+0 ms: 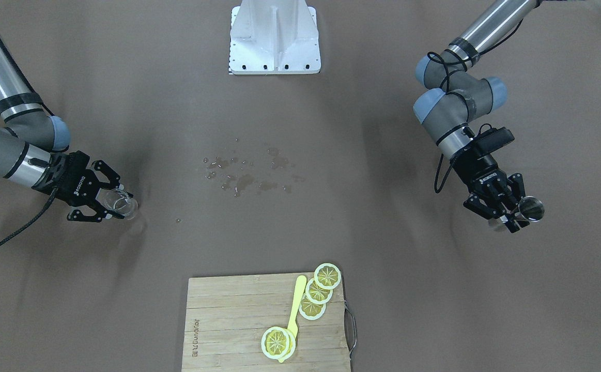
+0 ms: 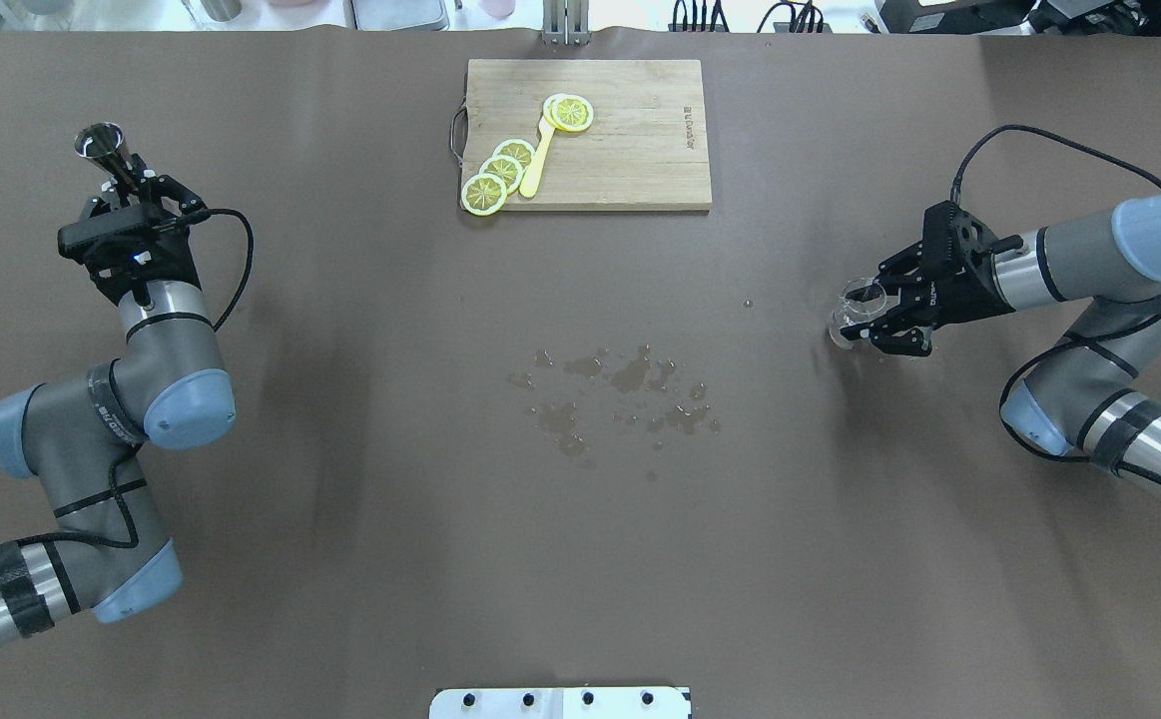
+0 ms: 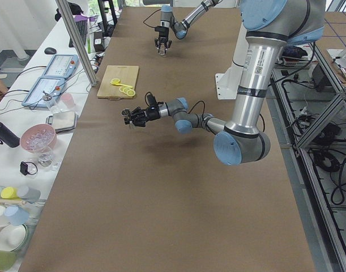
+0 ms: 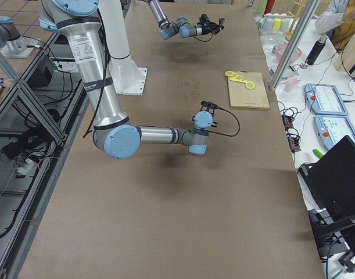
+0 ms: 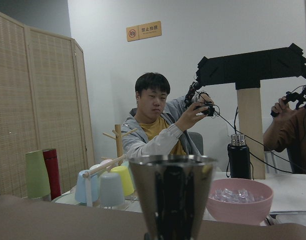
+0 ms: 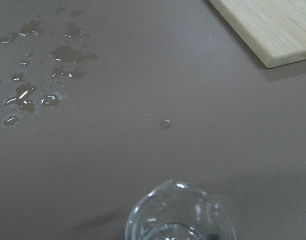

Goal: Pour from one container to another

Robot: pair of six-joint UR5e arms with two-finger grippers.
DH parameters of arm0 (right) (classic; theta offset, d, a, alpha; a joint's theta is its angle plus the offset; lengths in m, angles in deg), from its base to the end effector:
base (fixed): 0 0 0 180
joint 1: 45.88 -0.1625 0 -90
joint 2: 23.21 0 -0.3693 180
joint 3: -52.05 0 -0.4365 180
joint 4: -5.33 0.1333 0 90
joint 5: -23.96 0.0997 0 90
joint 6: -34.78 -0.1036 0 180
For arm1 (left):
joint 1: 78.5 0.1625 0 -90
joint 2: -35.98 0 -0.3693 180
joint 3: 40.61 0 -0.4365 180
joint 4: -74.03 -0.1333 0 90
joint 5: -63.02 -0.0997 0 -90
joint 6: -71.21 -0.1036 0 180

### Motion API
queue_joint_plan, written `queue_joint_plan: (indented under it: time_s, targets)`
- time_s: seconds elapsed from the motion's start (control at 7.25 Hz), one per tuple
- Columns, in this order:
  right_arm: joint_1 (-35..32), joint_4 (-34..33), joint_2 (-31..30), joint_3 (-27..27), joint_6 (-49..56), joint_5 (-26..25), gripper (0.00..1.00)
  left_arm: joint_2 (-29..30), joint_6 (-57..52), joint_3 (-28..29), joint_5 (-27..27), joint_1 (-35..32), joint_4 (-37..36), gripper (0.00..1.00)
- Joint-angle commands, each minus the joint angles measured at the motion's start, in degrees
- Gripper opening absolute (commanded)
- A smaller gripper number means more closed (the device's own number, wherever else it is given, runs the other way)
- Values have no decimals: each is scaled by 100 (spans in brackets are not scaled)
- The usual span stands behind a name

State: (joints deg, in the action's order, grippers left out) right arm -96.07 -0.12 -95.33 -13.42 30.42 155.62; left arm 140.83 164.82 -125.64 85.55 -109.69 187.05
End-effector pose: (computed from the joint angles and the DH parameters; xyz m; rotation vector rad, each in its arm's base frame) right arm -0.3625 -0.5356 0.4833 1.0110 -1.0953 -0.9967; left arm 0.4203 -0.5221 0.4237 1.2704 0.2254 -0.8609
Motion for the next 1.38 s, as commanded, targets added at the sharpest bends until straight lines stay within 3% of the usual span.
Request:
queue_joint_plan:
  time_s: [0.0,0.41,1.24]
  targets:
    - [18,0,5,-1,-3,-105,64,-17,579,-14,-65,69,-509,0]
    - [18,0,5,-36,-38,-132,72,-44,1825,-5,-153,446,-1316,0]
    - [18,-9,48,-237,-361,-71,80,18,2065,285,-126,799,-1327,0]
